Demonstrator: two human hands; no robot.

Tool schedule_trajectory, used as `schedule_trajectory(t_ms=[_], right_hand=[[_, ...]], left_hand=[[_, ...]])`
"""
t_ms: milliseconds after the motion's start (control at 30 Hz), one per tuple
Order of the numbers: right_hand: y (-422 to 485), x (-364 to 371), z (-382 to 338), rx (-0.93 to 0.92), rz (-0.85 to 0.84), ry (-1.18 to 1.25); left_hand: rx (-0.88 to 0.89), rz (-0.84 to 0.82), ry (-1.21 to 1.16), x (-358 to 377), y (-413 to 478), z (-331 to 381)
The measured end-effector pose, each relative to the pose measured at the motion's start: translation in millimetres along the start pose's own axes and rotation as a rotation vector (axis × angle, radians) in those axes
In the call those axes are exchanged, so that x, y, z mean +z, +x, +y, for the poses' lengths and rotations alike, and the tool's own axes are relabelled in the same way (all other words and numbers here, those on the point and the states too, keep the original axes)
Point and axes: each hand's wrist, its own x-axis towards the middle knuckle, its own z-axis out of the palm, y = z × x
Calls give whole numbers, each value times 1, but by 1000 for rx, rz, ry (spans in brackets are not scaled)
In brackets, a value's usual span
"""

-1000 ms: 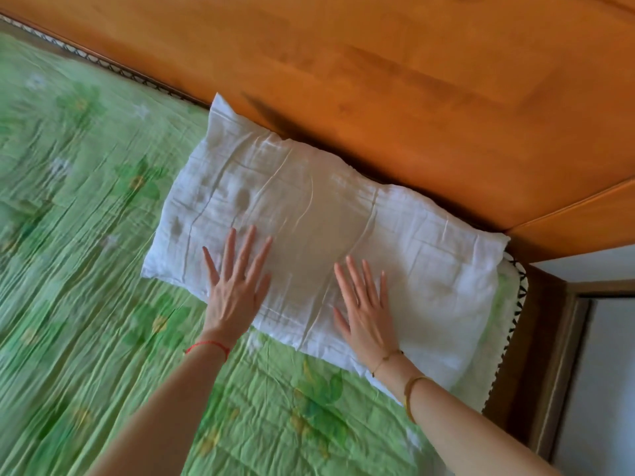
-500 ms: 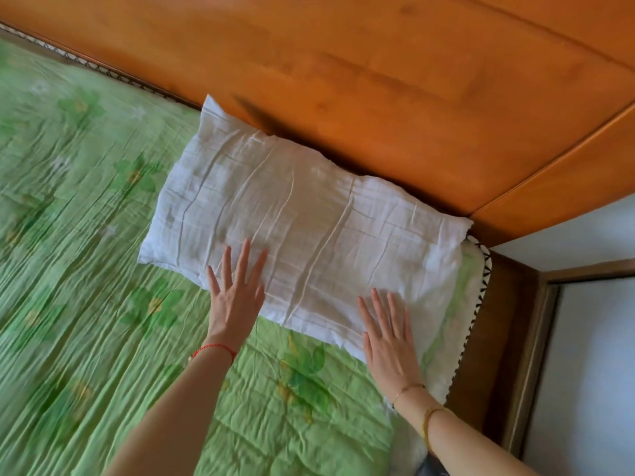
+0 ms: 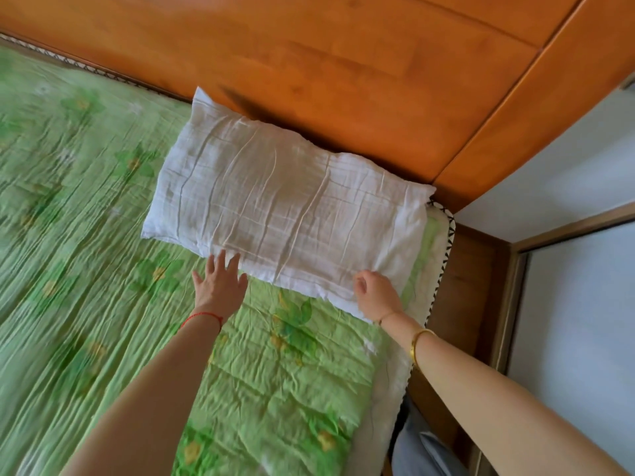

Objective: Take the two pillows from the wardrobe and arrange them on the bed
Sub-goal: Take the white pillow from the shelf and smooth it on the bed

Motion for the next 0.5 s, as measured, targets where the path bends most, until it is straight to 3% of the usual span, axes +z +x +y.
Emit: schedule_trajectory(t_ms=[300, 500], right_hand=[[-55, -50, -27, 196, 19, 639], [-111, -91, -44, 177, 47, 958]], left_hand=[[168, 242, -465, -48, -72, 21], [252, 346, -811, -95, -132, 64]])
